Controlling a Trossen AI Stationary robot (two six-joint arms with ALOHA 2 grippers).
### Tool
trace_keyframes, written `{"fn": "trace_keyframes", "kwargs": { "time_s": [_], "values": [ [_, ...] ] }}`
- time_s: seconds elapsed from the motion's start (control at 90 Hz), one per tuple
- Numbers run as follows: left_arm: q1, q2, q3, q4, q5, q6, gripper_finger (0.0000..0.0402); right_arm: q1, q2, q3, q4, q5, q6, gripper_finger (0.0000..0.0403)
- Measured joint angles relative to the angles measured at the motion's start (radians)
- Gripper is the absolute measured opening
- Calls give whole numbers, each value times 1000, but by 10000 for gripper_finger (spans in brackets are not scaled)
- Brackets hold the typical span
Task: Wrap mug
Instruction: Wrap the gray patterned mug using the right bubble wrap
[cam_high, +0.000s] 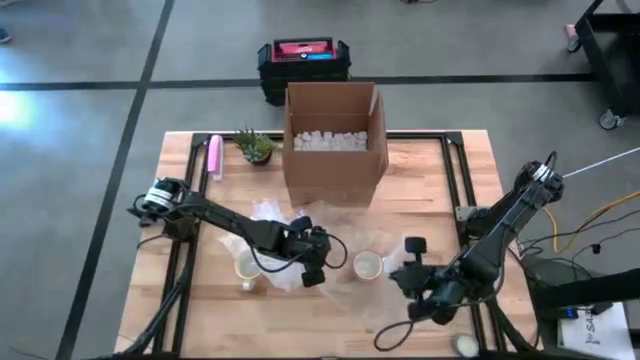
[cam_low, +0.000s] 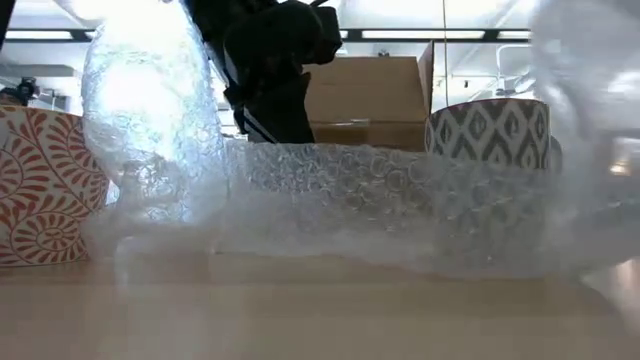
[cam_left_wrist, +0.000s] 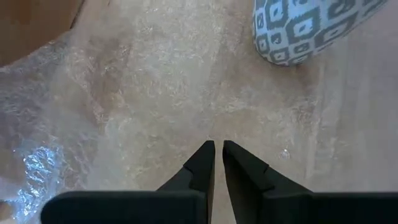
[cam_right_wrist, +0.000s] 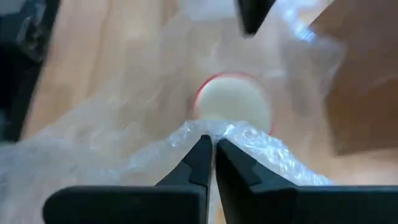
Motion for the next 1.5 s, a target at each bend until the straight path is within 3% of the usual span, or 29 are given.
{"fn": "trace_keyframes", "kwargs": {
  "time_s": [0.222, 0.4, 0.678, 0.9, 1.233, 1.5],
  "values": [
    [0, -5, 25, 13, 1, 18, 20, -143, 60, -68, 190, -10, -100, 0],
    [-2, -15, 97, 59, -2, 69, 20, -202, 128, -107, 208, -50, -96, 0],
    [5, 10, 86, 346, -6, 165, 20, -208, 174, -88, 213, -52, -121, 0],
    [5, 96, 85, 512, 62, 195, 20, -208, 174, -88, 216, -51, -120, 0],
    [9, 176, 87, 524, 64, 201, 20, -213, 175, -76, 202, -88, -114, 0],
    [11, 182, 88, 523, 64, 192, 20, -223, 159, 64, 34, -146, -67, 4]
  ]
}}
